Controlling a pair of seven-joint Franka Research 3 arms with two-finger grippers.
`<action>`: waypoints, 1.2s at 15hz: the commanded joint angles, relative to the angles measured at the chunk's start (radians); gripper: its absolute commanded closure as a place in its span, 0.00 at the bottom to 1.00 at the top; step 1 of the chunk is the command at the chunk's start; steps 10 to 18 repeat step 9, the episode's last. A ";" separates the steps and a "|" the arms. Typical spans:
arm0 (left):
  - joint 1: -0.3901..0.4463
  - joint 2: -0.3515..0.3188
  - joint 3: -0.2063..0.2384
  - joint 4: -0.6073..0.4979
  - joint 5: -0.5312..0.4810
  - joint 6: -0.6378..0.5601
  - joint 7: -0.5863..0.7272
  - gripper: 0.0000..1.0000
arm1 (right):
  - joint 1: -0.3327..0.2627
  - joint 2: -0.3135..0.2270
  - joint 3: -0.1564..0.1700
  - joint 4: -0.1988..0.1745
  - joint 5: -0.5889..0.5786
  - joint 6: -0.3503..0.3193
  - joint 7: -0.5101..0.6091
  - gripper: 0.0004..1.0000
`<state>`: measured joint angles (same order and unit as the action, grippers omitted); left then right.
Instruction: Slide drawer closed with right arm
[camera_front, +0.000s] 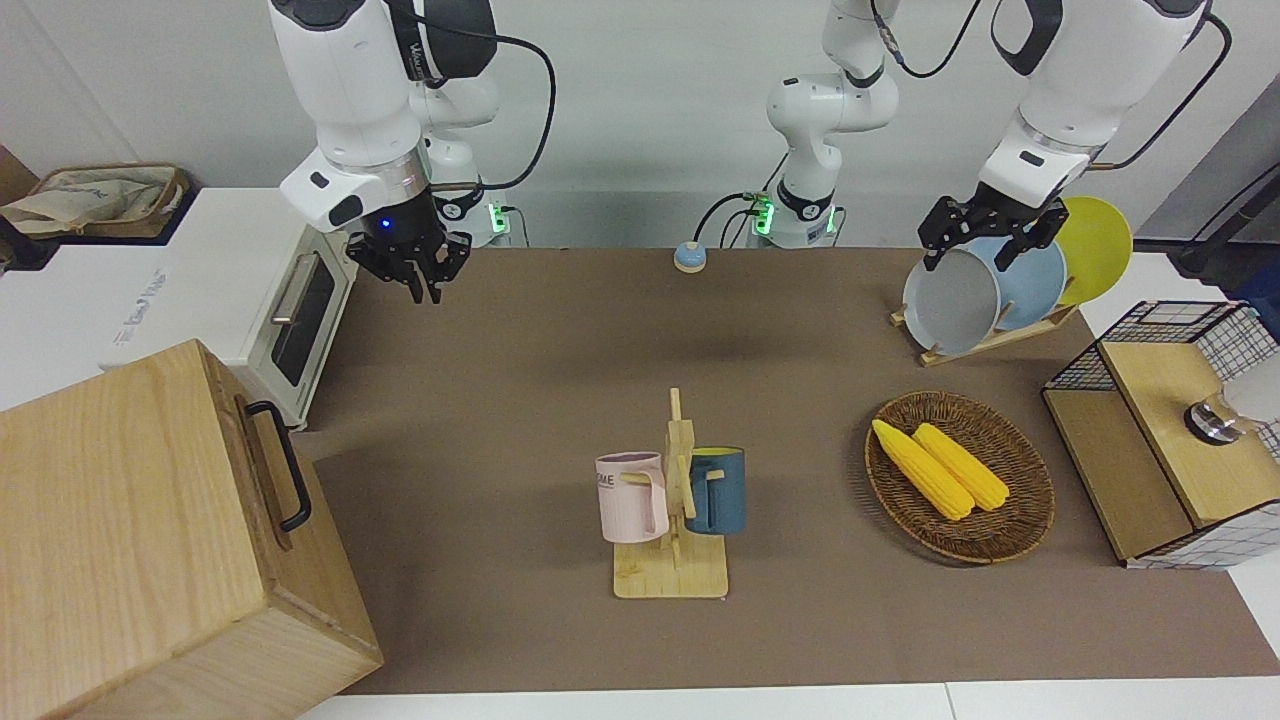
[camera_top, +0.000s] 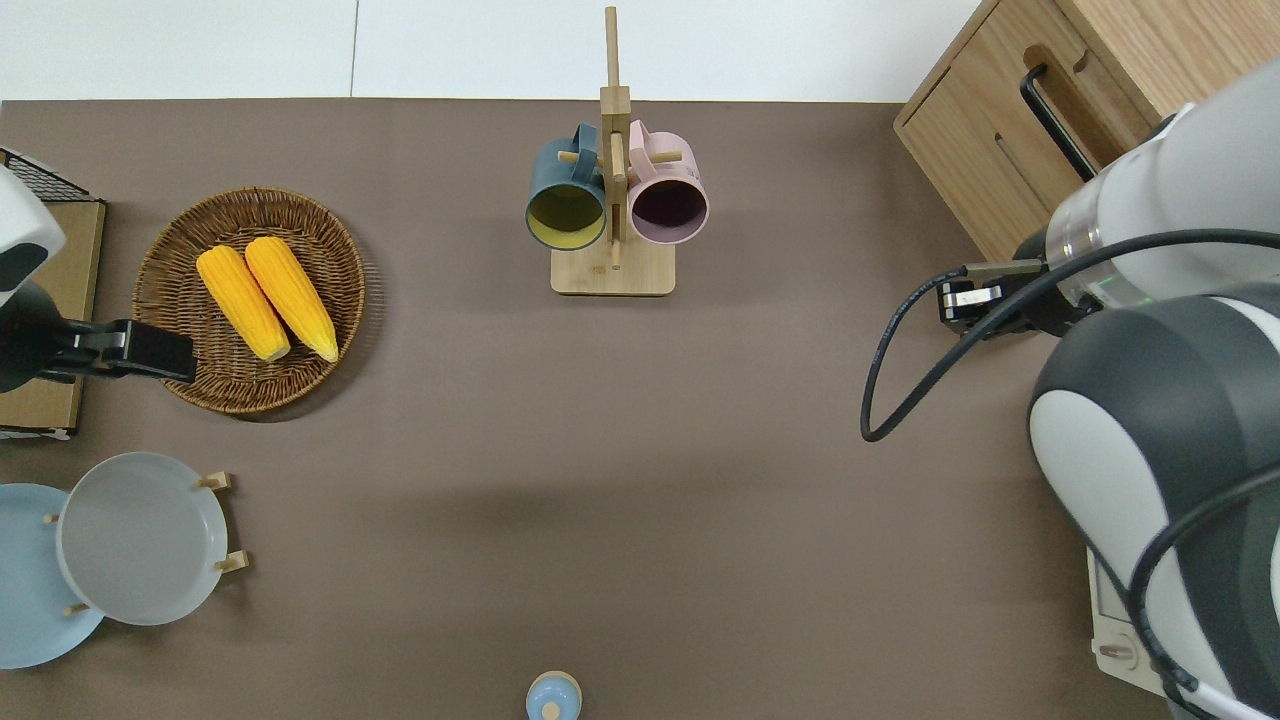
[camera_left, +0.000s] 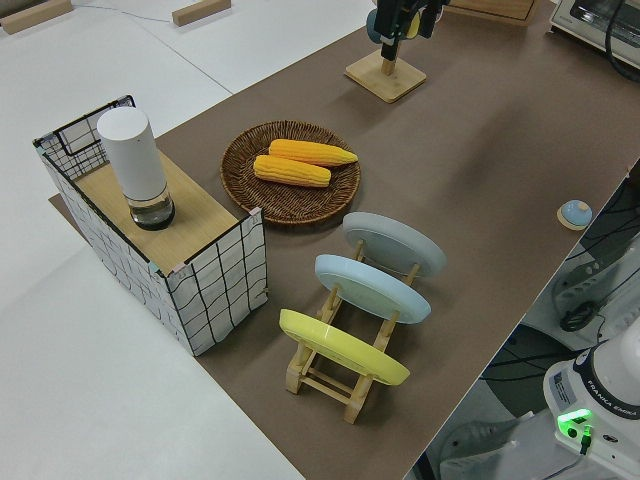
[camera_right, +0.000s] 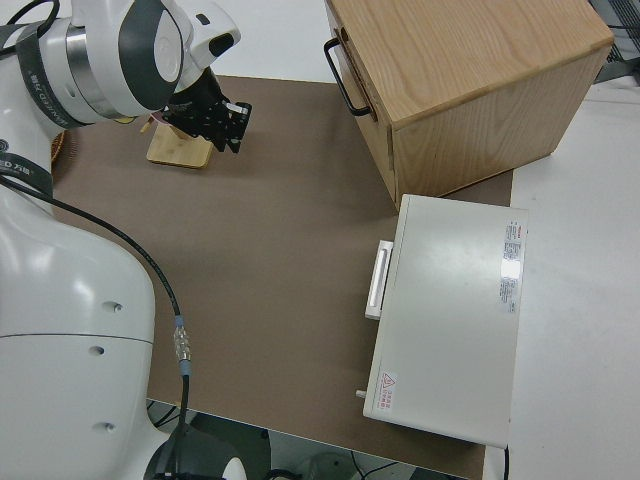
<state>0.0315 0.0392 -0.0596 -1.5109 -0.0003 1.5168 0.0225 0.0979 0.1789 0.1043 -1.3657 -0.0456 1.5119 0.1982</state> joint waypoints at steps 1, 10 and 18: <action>0.004 0.011 -0.006 0.026 0.017 -0.020 0.010 0.01 | -0.026 -0.024 0.003 -0.021 0.023 -0.003 -0.048 0.01; 0.004 0.011 -0.006 0.026 0.017 -0.020 0.010 0.01 | -0.043 -0.047 -0.006 -0.021 0.079 -0.012 -0.083 0.01; 0.004 0.011 -0.006 0.026 0.017 -0.020 0.010 0.01 | -0.043 -0.047 -0.006 -0.021 0.079 -0.012 -0.083 0.01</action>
